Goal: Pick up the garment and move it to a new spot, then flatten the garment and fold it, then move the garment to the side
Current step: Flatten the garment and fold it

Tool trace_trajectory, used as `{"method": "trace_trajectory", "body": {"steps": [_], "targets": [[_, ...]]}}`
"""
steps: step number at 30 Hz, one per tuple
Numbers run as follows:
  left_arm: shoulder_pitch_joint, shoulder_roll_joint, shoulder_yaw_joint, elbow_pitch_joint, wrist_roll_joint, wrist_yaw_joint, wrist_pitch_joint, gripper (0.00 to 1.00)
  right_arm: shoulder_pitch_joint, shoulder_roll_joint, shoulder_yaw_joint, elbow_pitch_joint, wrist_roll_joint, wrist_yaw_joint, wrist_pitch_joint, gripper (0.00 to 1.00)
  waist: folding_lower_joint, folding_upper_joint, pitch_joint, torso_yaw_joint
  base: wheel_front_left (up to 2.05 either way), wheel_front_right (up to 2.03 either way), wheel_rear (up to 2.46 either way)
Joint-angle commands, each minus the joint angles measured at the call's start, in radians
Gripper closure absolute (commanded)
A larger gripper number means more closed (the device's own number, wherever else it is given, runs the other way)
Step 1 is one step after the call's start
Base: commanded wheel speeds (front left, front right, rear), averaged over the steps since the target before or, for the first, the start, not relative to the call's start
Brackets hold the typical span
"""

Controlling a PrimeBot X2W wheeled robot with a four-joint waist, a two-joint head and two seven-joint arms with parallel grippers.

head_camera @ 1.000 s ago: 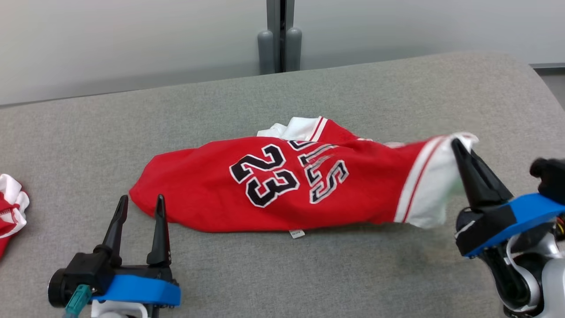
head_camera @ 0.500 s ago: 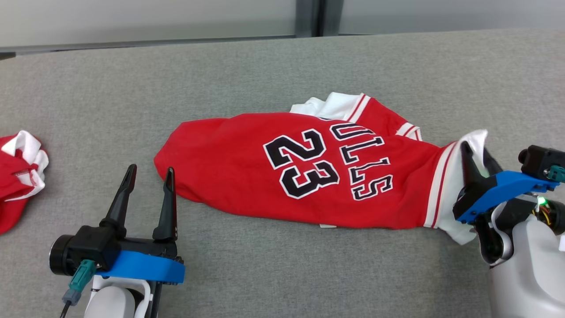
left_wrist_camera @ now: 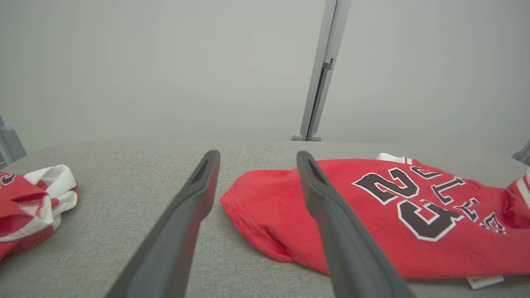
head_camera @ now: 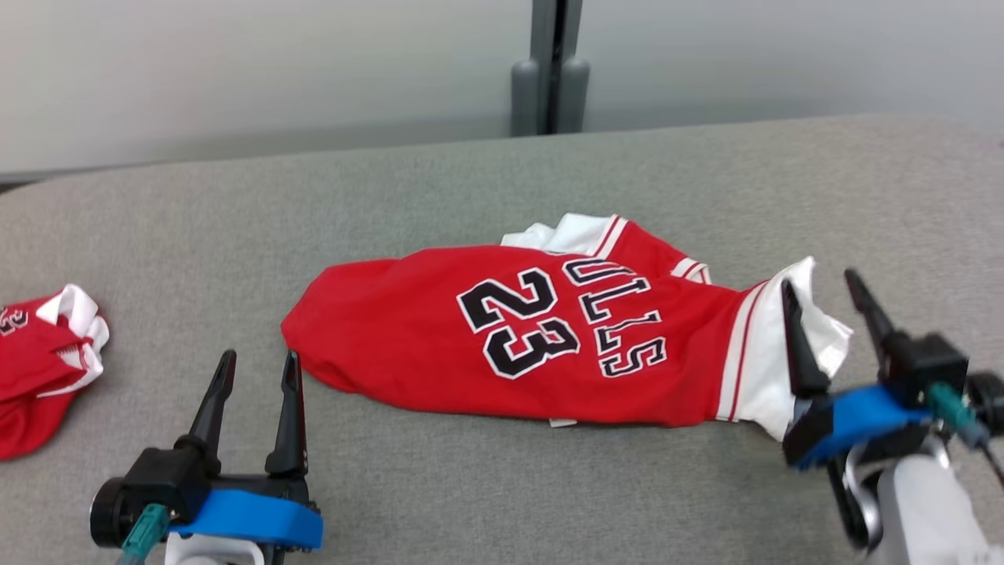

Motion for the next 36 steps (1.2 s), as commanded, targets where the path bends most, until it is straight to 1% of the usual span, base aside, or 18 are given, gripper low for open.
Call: {"method": "trace_trajectory", "body": {"steps": [1,6,9,11,14,18,20,24,28,29,31,33,36], "targets": [[0.014,-0.003,0.004,0.004,-0.005,0.005,-0.003,0.00,0.064,0.008,0.018,-0.043,0.010,0.000,-0.006,0.00,0.0000,-0.0001,-0.037,-0.028,0.00,0.00,0.00],[0.048,-0.011,0.018,0.024,-0.006,0.011,-0.003,0.00,0.214,0.025,0.070,-0.160,0.057,0.000,0.029,0.00,0.0000,-0.0001,-0.064,-0.041,0.00,0.00,0.00],[0.053,-0.014,0.022,0.054,-0.014,0.013,0.000,0.00,0.260,0.029,0.091,-0.208,0.086,0.000,0.062,0.00,0.0000,-0.0001,-0.060,-0.052,0.00,0.00,0.00],[0.037,-0.011,0.025,0.086,-0.012,0.025,0.027,0.00,0.273,0.030,0.105,-0.229,0.098,0.000,0.080,0.00,0.0000,-0.0001,-0.052,-0.059,0.00,0.00,0.00],[-0.014,-0.015,0.024,0.131,-0.027,0.037,0.097,0.00,0.274,0.029,0.116,-0.258,0.107,0.000,0.094,0.00,0.0000,-0.0001,-0.034,-0.067,0.00,0.00,0.00],[-0.092,-0.022,0.044,0.215,-0.056,0.078,0.209,0.00,0.262,0.030,0.127,-0.280,0.103,0.000,0.099,0.00,0.0000,-0.0001,-0.003,-0.082,0.00,0.00,0.00],[-0.133,-0.029,0.052,0.245,-0.075,0.092,0.254,0.00,0.258,0.029,0.133,-0.280,0.112,0.000,0.097,0.00,0.0000,-0.0001,0.011,-0.092,0.00,0.00,0.00],[-0.195,-0.039,0.080,0.302,-0.138,0.094,0.327,0.00,0.245,0.029,0.153,-0.270,0.133,0.000,0.087,0.00,0.0000,-0.0001,0.037,-0.116,0.00,0.00,0.00],[-0.235,-0.036,0.110,0.355,-0.175,0.132,0.402,0.00,0.231,0.029,0.172,-0.260,0.151,0.000,0.075,0.00,0.0000,-0.0001,0.056,-0.141,0.00,0.00,0.00],[-0.240,-0.035,0.117,0.359,-0.180,0.143,0.405,0.47,0.228,0.029,0.171,-0.258,0.151,0.000,0.071,0.00,0.0000,-0.0001,0.059,-0.145,0.00,0.00,0.00],[-0.244,-0.035,0.116,0.361,-0.182,0.148,0.418,1.00,0.225,0.029,0.169,-0.256,0.154,0.000,0.066,0.00,0.0000,-0.0001,0.061,-0.148,0.00,0.00,0.00],[-0.248,-0.033,0.103,0.347,-0.180,0.136,0.419,1.00,0.225,0.029,0.166,-0.252,0.158,0.000,0.064,0.00,0.0000,-0.0001,0.061,-0.148,0.00,0.00,0.00],[-0.241,-0.035,0.089,0.303,-0.173,0.121,0.390,1.00,0.229,0.030,0.166,-0.250,0.163,0.000,0.062,0.00,0.0000,-0.0001,0.052,-0.139,0.00,0.00,0.00]]}}
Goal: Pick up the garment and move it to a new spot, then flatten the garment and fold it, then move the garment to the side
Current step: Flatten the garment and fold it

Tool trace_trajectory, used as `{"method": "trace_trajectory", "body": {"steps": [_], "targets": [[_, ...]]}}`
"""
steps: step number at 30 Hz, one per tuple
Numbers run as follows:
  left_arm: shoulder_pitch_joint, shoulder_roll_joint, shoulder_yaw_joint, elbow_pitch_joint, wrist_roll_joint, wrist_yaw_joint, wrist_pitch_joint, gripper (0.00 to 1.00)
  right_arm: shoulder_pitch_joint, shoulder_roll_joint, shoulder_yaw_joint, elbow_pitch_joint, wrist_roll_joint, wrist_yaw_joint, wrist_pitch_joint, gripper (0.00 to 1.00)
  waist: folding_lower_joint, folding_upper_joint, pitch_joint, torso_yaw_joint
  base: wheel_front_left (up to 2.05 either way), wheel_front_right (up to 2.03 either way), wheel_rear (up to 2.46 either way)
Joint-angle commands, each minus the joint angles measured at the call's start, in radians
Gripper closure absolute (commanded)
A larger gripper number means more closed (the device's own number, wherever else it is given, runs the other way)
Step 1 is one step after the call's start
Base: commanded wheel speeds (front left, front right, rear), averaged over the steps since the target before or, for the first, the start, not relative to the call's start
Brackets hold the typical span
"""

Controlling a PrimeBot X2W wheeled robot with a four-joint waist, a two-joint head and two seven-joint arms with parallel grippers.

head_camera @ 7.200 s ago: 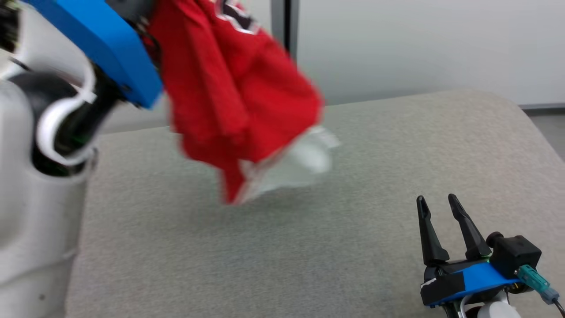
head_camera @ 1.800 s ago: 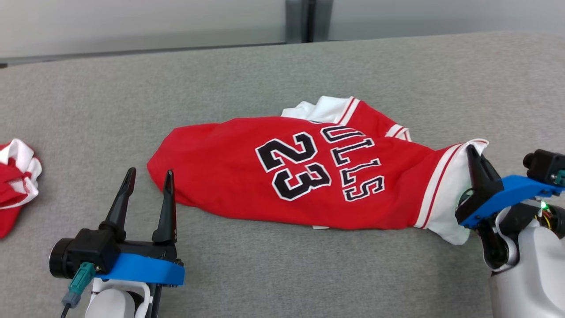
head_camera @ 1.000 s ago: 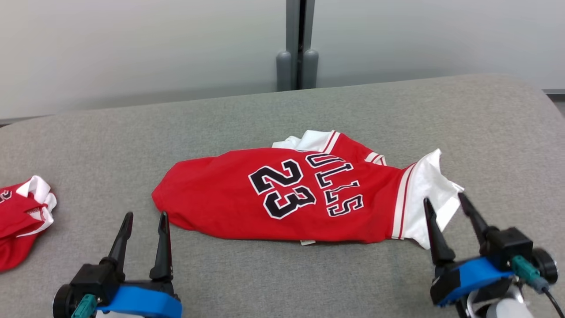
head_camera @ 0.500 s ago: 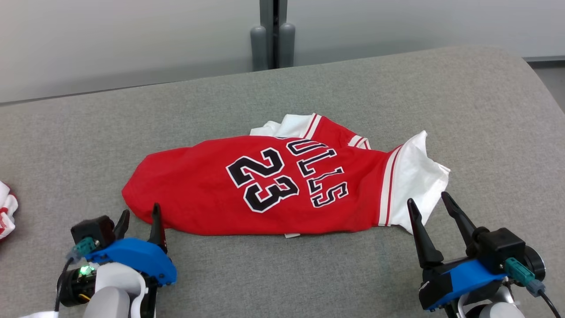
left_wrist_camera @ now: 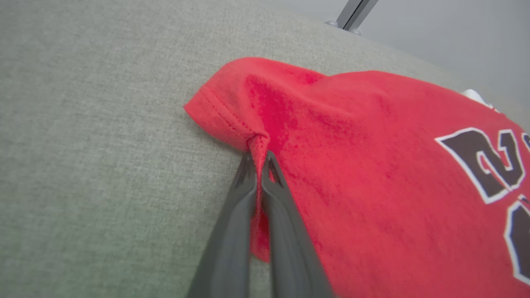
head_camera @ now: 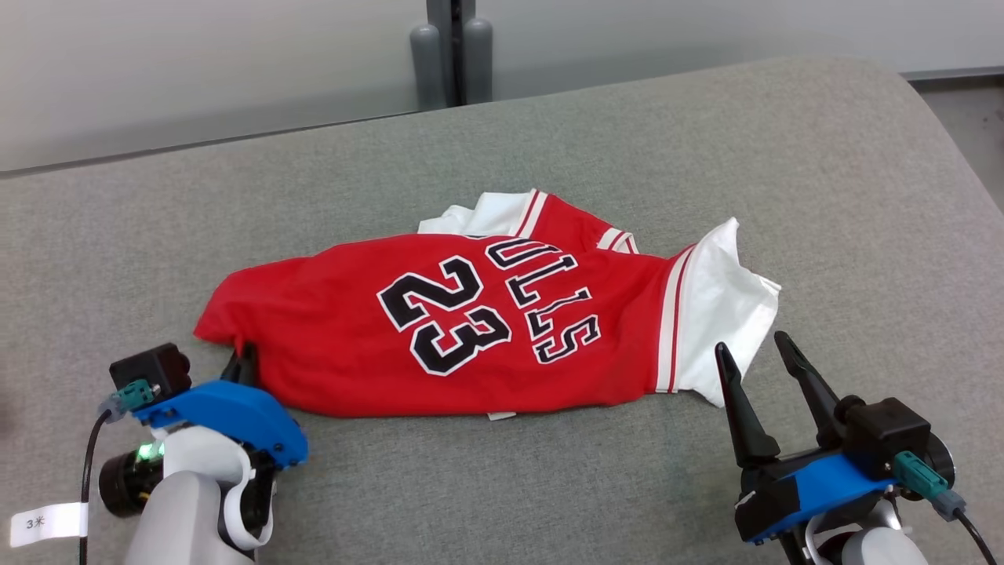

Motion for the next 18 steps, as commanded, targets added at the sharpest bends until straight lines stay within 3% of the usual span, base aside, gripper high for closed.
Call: {"method": "trace_trajectory", "body": {"steps": [1,8,18], "targets": [[0.007,0.002,-0.012,-0.043,0.008,-0.011,-0.028,1.00,-0.005,0.000,0.003,-0.002,0.006,0.000,-0.006,0.00,-0.0001,0.0000,-0.008,0.009,0.00,0.00,0.00],[0.123,-0.013,-0.088,-0.354,0.035,-0.041,-0.056,1.00,0.013,0.000,0.009,-0.025,-0.012,0.000,-0.011,0.00,-0.0001,0.0000,-0.053,0.052,0.00,0.00,0.00],[0.271,-0.025,-0.218,-0.900,-0.061,-0.081,0.097,1.00,0.045,0.000,-0.024,-0.053,-0.009,0.000,0.012,0.00,-0.0001,0.0000,-0.092,0.121,0.00,0.00,0.00]]}}
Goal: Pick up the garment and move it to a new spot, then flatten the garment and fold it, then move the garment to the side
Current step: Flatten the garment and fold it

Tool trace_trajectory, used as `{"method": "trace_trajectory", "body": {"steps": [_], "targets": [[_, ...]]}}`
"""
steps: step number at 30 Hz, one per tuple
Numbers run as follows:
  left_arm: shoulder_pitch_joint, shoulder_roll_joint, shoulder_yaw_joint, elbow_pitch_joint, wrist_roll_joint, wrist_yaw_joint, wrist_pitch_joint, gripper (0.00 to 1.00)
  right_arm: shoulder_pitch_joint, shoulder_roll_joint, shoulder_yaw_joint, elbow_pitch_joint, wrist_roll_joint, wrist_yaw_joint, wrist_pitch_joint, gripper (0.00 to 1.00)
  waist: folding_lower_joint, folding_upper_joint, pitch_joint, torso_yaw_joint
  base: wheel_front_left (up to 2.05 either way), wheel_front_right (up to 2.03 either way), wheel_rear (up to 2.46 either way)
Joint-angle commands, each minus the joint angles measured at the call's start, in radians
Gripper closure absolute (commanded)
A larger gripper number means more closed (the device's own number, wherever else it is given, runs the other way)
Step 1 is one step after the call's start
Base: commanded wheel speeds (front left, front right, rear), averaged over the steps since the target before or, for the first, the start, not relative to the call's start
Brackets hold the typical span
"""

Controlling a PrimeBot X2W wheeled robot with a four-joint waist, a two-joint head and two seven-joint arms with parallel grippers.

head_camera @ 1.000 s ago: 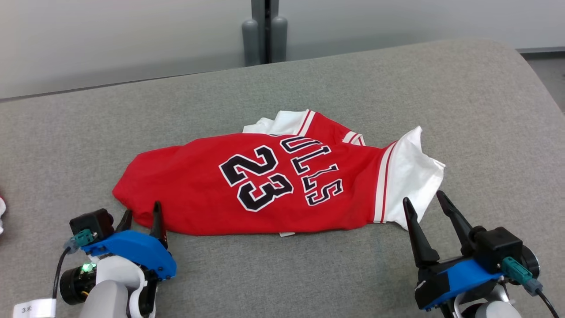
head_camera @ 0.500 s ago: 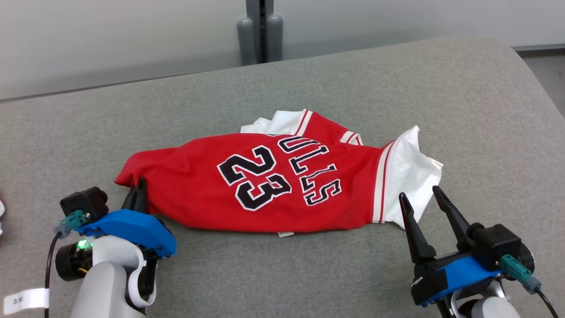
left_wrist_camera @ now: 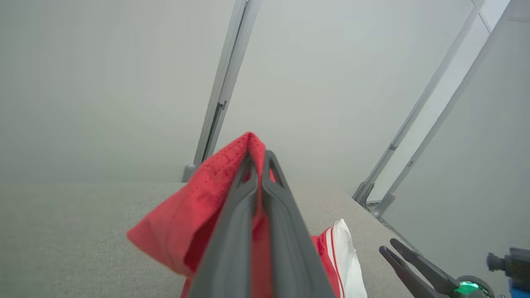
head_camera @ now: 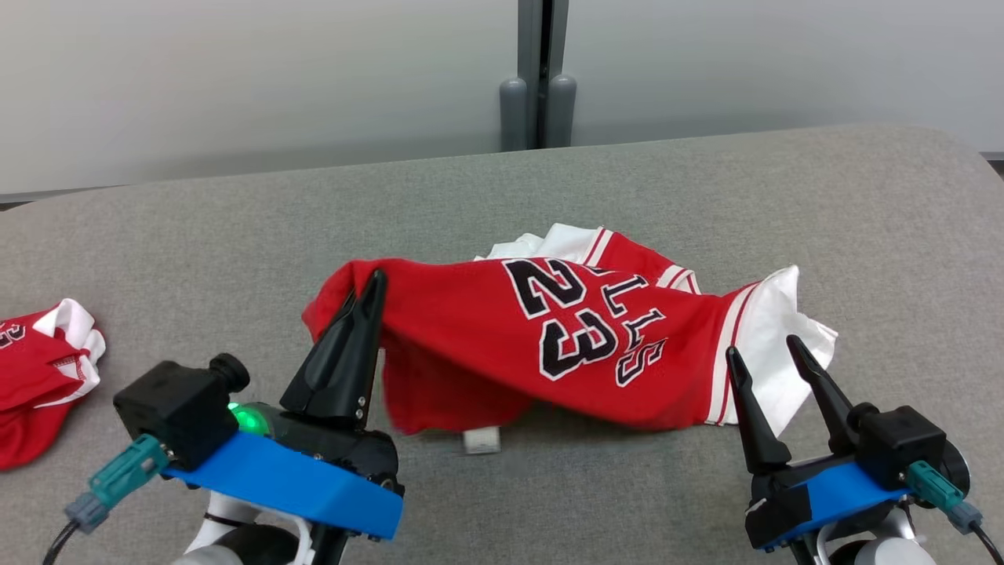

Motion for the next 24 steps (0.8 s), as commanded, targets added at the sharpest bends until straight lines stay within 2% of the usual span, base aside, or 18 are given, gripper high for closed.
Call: {"method": "trace_trajectory", "body": {"steps": [1,5,9,11,13,15,18,24], "targets": [[-0.007,0.013,-0.007,-0.041,-0.005,-0.005,0.023,1.00,0.012,-0.001,0.001,-0.008,0.003,0.000,0.000,0.00,0.0000,-0.0001,-0.002,0.003,0.00,0.00,0.00],[-0.063,0.038,-0.039,-0.158,-0.040,-0.016,0.134,1.00,0.008,-0.001,0.010,-0.012,0.017,0.000,-0.001,0.00,0.0000,-0.0001,-0.004,-0.001,0.00,0.00,0.00],[-0.142,0.079,-0.016,-0.148,-0.073,-0.012,0.242,1.00,-0.004,-0.001,0.023,-0.003,0.036,0.000,-0.010,0.00,0.0000,-0.0001,0.018,-0.031,0.00,0.00,0.00],[-0.184,0.099,0.020,-0.081,-0.096,-0.003,0.278,1.00,-0.014,-0.001,0.031,0.004,0.046,0.000,-0.019,0.00,0.0000,-0.0001,0.037,-0.052,0.00,0.00,0.00],[-0.241,0.149,0.064,0.009,-0.071,-0.004,0.291,1.00,-0.030,-0.001,0.044,0.008,0.055,0.000,-0.029,0.00,0.0000,-0.0001,0.065,-0.082,0.00,0.00,0.00],[-0.287,0.188,0.097,0.109,-0.043,-0.008,0.276,1.00,-0.050,0.000,0.058,0.014,0.064,0.000,-0.041,0.00,0.0000,-0.0001,0.098,-0.116,0.00,0.00,0.00],[-0.361,0.283,0.132,0.259,0.033,-0.017,0.247,1.00,-0.079,-0.001,0.078,0.024,0.080,0.000,-0.059,0.00,0.0000,-0.0001,0.154,-0.167,0.00,0.00,0.00],[-0.494,0.409,0.131,0.470,0.161,-0.032,0.160,1.00,-0.126,-0.001,0.104,0.054,0.108,0.000,-0.096,0.00,0.0000,-0.0001,0.235,-0.239,0.00,0.00,0.00]]}}
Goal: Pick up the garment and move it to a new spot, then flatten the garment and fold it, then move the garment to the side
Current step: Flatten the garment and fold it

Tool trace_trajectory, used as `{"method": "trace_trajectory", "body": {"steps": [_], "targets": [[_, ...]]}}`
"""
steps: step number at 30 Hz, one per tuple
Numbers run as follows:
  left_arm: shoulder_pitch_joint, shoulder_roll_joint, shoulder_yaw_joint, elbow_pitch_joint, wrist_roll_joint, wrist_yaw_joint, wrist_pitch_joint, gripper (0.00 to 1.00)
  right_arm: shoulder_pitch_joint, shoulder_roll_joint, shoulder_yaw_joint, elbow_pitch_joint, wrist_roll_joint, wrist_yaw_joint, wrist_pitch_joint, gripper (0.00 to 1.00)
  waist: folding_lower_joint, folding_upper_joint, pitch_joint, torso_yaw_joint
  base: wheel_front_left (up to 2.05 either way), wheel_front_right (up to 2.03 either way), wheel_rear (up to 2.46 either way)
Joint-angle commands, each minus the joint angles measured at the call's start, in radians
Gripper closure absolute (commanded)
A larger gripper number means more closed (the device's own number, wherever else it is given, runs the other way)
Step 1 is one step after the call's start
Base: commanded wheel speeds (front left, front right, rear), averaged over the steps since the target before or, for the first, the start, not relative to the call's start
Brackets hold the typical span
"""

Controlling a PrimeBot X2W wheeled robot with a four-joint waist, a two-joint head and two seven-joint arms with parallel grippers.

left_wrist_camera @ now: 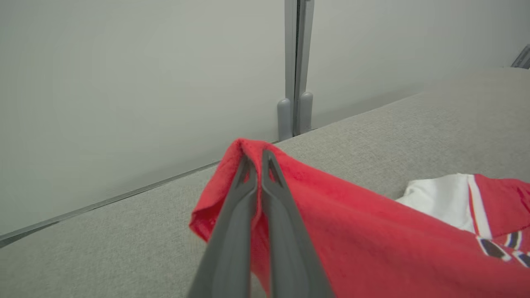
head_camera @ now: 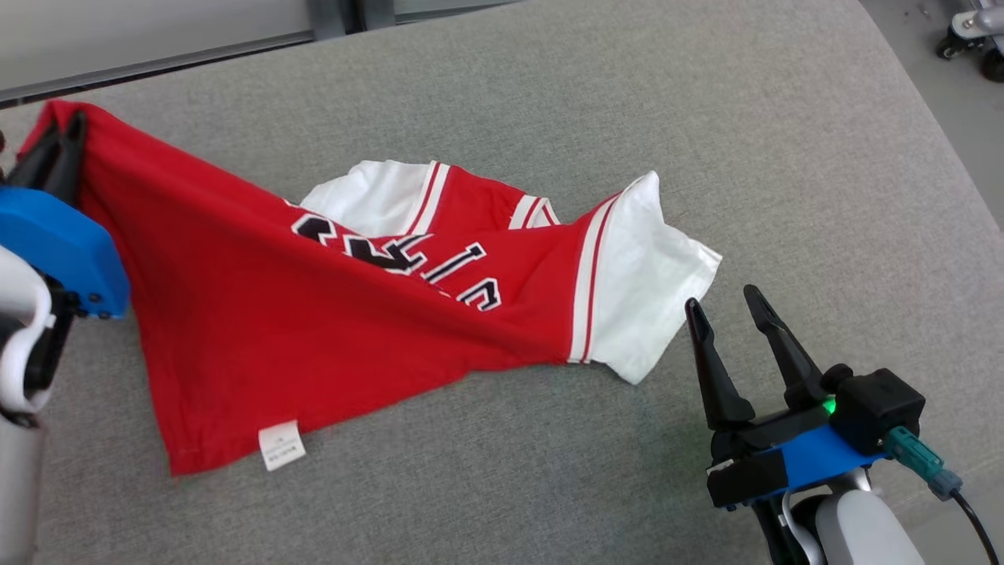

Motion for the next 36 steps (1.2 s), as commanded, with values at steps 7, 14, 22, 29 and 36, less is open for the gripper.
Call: {"method": "trace_trajectory", "body": {"steps": [7,14,22,29,36], "targets": [[-0.095,0.002,0.000,0.134,0.004,-0.006,-0.097,0.00,-0.036,-0.001,-0.002,0.045,0.011,0.000,-0.034,0.00,-0.0002,0.0000,0.013,-0.016,0.00,0.00,0.00],[0.004,-0.103,0.014,0.201,-0.079,-0.006,-0.231,0.00,-0.033,-0.001,-0.028,0.067,-0.015,0.000,-0.033,0.00,-0.0002,0.0000,-0.057,0.035,0.00,0.00,0.00],[0.204,-0.242,-0.009,0.206,-0.129,-0.016,-0.500,0.00,0.032,-0.001,-0.093,0.043,-0.057,0.000,0.019,0.00,-0.0002,0.0000,-0.178,0.138,0.00,0.00,0.00],[0.340,-0.316,-0.044,0.236,-0.077,0.004,-0.658,0.00,0.115,-0.002,-0.145,0.021,-0.091,0.000,0.065,0.00,-0.0002,0.0000,-0.255,0.232,0.00,0.00,0.00],[0.458,-0.331,-0.019,0.216,-0.044,0.023,-0.677,0.00,0.165,-0.001,-0.183,0.003,-0.103,0.000,0.091,0.00,-0.0002,0.0000,-0.315,0.272,0.00,0.00,0.00]]}}
